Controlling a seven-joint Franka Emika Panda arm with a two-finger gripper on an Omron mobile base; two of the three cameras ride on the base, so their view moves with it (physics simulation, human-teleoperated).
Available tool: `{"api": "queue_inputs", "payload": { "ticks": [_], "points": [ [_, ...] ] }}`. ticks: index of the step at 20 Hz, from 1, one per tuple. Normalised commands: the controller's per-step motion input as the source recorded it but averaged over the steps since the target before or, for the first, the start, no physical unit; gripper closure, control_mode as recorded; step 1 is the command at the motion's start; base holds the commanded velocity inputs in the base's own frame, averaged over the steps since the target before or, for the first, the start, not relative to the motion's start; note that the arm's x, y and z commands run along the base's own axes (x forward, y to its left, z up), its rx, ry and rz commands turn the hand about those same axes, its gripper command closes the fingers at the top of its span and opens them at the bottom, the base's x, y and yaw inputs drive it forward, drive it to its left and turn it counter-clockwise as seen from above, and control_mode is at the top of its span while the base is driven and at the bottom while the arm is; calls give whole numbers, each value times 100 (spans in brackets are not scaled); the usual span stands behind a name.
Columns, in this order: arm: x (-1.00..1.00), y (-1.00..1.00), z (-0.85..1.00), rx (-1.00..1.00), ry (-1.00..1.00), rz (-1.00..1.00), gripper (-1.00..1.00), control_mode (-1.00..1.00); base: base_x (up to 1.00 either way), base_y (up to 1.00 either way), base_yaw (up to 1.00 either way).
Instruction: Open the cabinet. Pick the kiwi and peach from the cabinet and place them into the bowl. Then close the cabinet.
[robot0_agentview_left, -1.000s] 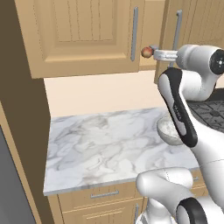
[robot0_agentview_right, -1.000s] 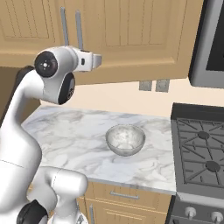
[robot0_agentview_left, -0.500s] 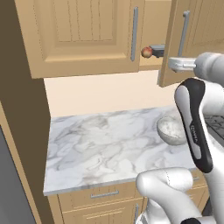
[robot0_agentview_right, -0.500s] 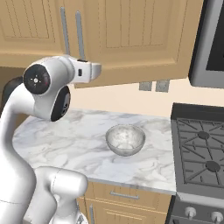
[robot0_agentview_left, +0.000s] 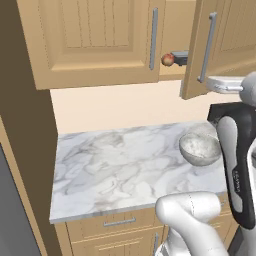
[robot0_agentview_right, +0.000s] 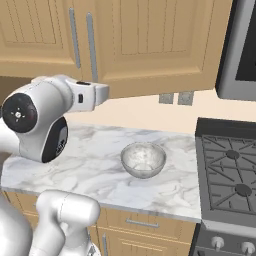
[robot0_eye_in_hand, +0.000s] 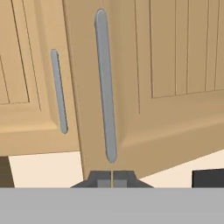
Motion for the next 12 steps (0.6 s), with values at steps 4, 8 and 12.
{"api": "queue_inputs", "payload": {
  "ticks": [4, 8, 12],
  "points": [
    [-40, 8, 0, 0, -1, 0, 100, -100, 0, 0, 0],
    [-8, 39, 0, 0, 0, -7, 100, -100, 0, 0, 0],
    [0, 57, 0, -3, 0, -13, 100, -100, 0, 0, 0]
  ]
}}
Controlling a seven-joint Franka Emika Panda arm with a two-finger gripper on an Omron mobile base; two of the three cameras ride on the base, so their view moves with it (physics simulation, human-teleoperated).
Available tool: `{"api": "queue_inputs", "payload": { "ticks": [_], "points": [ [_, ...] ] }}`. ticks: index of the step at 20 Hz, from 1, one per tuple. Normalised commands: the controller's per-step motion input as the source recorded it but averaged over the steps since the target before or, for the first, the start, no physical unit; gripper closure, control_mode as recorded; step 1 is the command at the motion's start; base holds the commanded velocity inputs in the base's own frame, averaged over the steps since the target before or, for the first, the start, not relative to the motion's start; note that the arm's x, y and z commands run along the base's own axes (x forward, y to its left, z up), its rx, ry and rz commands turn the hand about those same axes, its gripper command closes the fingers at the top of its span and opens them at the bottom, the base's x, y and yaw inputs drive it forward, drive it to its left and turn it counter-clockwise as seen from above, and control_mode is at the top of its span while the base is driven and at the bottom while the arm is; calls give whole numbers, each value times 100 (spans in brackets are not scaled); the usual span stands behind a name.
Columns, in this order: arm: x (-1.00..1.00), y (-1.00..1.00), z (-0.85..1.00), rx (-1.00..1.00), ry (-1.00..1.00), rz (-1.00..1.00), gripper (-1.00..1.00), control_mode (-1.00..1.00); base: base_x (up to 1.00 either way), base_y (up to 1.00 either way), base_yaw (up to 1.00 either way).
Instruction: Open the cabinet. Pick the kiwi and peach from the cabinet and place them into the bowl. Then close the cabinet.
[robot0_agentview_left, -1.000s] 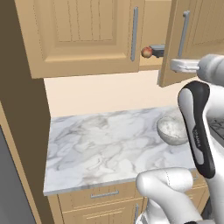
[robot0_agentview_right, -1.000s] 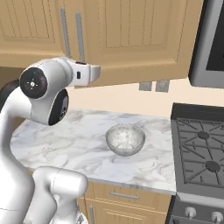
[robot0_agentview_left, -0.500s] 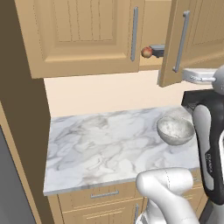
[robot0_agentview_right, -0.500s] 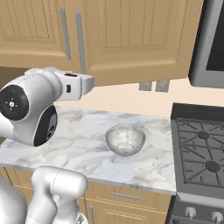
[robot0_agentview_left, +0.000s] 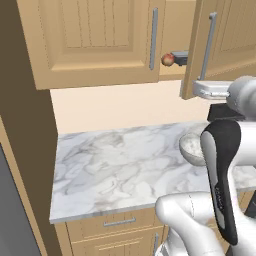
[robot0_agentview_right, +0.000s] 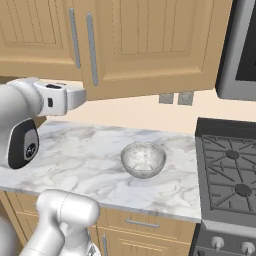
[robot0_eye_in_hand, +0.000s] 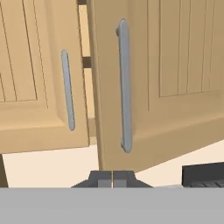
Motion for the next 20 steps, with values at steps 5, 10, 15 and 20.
{"api": "queue_inputs", "payload": {
  "ticks": [5, 10, 15, 20],
  "points": [
    [4, 44, 0, -2, 0, -15, 100, -100, 0, 0, 0],
    [16, 24, 0, 0, 0, -14, 100, -100, 0, 0, 0],
    [17, 7, 0, 0, 0, -9, 100, -100, 0, 0, 0],
    [6, 0, 0, 0, 0, -3, 100, -100, 0, 0, 0]
  ]
}}
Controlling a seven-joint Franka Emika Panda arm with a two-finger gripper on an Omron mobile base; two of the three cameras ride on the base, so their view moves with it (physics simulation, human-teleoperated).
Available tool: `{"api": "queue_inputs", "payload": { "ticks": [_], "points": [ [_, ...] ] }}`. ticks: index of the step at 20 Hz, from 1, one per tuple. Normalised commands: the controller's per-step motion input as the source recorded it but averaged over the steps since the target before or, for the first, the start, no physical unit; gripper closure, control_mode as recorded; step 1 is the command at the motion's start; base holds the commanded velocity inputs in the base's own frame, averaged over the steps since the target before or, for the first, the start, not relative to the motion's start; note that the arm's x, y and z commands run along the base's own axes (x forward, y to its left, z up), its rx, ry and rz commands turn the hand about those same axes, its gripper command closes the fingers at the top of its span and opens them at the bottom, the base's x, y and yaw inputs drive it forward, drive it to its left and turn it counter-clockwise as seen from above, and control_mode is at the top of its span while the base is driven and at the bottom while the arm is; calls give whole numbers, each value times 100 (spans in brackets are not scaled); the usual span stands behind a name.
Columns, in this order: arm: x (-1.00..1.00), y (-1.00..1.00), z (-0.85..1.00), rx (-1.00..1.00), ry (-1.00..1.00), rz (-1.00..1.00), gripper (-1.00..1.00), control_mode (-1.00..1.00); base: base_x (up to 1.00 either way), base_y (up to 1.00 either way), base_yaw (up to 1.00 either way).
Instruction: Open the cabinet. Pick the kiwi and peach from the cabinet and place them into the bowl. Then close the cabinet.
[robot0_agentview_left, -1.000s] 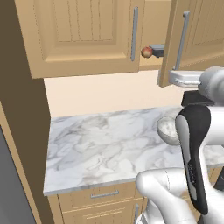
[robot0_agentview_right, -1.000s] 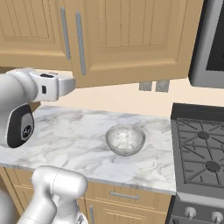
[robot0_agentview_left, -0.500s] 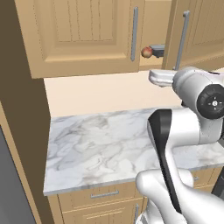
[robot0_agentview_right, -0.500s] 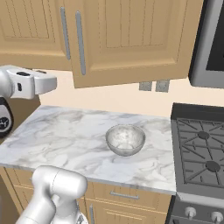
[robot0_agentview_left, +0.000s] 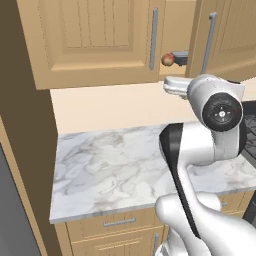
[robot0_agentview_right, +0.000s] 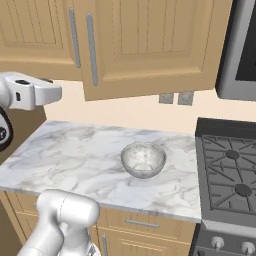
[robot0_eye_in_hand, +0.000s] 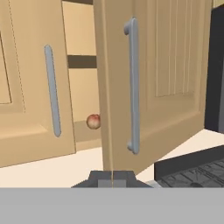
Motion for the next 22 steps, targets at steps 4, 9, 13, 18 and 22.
{"api": "queue_inputs", "payload": {
  "ticks": [4, 9, 13, 18, 22],
  "points": [
    [41, 11, 0, 0, 0, -10, 100, -100, 0, 0, 0],
    [44, 14, 0, 0, 1, -12, 100, -100, 0, 0, 0],
    [36, 14, 0, 0, 1, -12, 100, -100, 0, 0, 0],
    [28, 14, 0, 0, 0, -11, 100, -100, 0, 0, 0],
    [20, 12, -2, 0, 0, -12, 100, -100, 0, 0, 0]
  ]
}}
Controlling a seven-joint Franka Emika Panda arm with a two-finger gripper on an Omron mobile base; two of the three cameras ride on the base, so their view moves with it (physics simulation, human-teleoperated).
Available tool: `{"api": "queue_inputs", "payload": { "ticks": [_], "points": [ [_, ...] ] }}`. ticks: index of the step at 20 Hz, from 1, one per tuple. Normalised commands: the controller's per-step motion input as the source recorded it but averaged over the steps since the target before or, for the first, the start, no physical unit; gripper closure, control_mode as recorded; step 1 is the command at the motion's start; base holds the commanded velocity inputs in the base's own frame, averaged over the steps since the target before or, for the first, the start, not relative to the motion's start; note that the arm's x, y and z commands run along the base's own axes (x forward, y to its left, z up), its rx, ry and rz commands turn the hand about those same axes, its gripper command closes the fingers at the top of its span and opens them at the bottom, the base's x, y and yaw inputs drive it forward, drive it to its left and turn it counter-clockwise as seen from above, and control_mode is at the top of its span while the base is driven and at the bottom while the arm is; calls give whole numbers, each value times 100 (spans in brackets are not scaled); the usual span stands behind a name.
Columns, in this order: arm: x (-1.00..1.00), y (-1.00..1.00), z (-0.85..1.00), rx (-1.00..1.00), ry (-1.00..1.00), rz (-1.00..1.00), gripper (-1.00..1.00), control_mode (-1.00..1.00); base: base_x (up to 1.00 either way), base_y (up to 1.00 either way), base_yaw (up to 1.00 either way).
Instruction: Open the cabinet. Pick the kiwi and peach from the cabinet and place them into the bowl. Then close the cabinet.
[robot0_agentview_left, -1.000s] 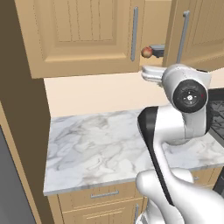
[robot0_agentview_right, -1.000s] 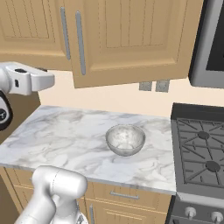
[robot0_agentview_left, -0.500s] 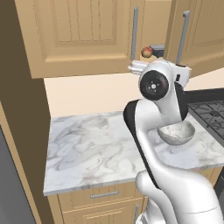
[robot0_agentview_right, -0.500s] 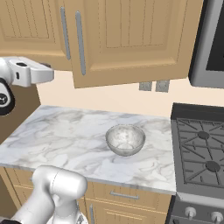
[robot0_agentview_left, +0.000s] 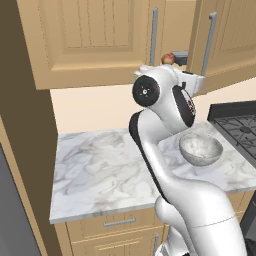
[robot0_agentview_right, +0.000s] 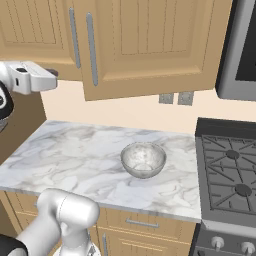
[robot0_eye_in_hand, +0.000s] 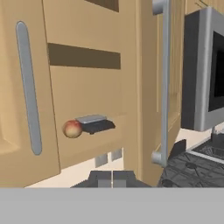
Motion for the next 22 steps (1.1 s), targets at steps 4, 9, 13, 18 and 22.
{"api": "queue_inputs", "payload": {
  "ticks": [4, 9, 13, 18, 22],
  "points": [
    [18, 3, -1, 0, -2, -11, 100, -100, 0, 0, 0],
    [19, 0, -5, 0, -3, -10, 100, -100, 0, 0, 0],
    [12, 0, -10, -2, -12, -10, 100, -100, 0, 0, 0],
    [8, 0, -11, -2, -14, -10, 100, -100, 0, 0, 0],
    [0, -2, -2, -1, -11, -11, 100, -100, 0, 0, 0]
  ]
}}
